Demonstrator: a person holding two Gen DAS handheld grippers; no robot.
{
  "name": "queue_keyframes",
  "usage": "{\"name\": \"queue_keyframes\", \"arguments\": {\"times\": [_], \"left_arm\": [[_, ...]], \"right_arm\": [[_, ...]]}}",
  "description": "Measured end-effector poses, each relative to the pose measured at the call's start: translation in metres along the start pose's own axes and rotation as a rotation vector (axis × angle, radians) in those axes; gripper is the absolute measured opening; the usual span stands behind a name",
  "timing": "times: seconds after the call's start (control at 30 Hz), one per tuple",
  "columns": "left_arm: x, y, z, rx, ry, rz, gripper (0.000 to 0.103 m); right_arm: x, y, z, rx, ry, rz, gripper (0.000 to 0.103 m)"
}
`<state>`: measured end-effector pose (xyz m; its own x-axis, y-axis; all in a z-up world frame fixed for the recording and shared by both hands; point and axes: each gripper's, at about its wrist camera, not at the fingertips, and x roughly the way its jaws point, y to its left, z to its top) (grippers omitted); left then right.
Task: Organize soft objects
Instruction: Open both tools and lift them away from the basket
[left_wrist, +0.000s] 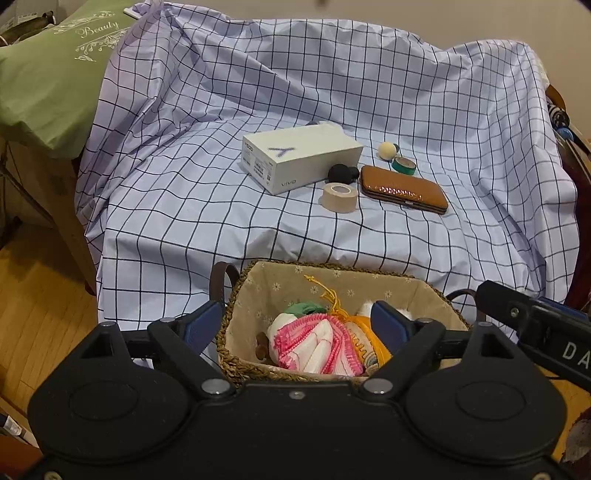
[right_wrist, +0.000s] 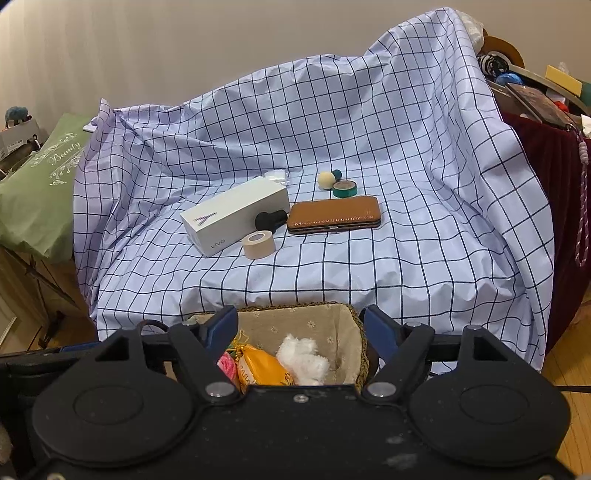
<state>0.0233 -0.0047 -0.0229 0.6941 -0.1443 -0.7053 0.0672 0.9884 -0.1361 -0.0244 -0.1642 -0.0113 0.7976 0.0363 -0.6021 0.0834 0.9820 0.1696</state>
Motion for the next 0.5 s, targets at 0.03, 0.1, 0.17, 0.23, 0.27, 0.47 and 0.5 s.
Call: {"name": "queue_keyframes", "arguments": {"times": [0.03,0.1,0.17,0.23,0.27,0.47,0.5], "left_arm": [[0.001,-0.001,-0.001,0.005,0.006,0.0,0.084],[0.003,-0.003,-0.002,0.014,0.016,0.001,0.084],[0.004,-0.004,-0.002,0.025,0.025,0.002,0.086],[0.006,-0.006,-0.003,0.034,0.034,0.004,0.09],[0.006,-0.006,-0.004,0.039,0.038,0.005,0.09],[0.011,-0.007,-0.002,0.061,0.08,0.003,0.09],[0.013,-0.007,-0.002,0.065,0.09,0.003,0.09]], "right_arm": [[0.001,-0.001,0.0,0.003,0.003,-0.001,0.076],[0.002,-0.002,0.0,0.007,0.009,-0.002,0.077],[0.003,-0.003,-0.001,0.008,0.011,-0.007,0.078],[0.003,-0.004,-0.001,0.006,0.009,-0.009,0.081],[0.004,-0.005,-0.001,0.006,0.012,-0.012,0.081],[0.014,-0.01,-0.001,0.008,0.048,-0.031,0.093],[0.017,-0.01,0.0,0.007,0.058,-0.035,0.096]]}}
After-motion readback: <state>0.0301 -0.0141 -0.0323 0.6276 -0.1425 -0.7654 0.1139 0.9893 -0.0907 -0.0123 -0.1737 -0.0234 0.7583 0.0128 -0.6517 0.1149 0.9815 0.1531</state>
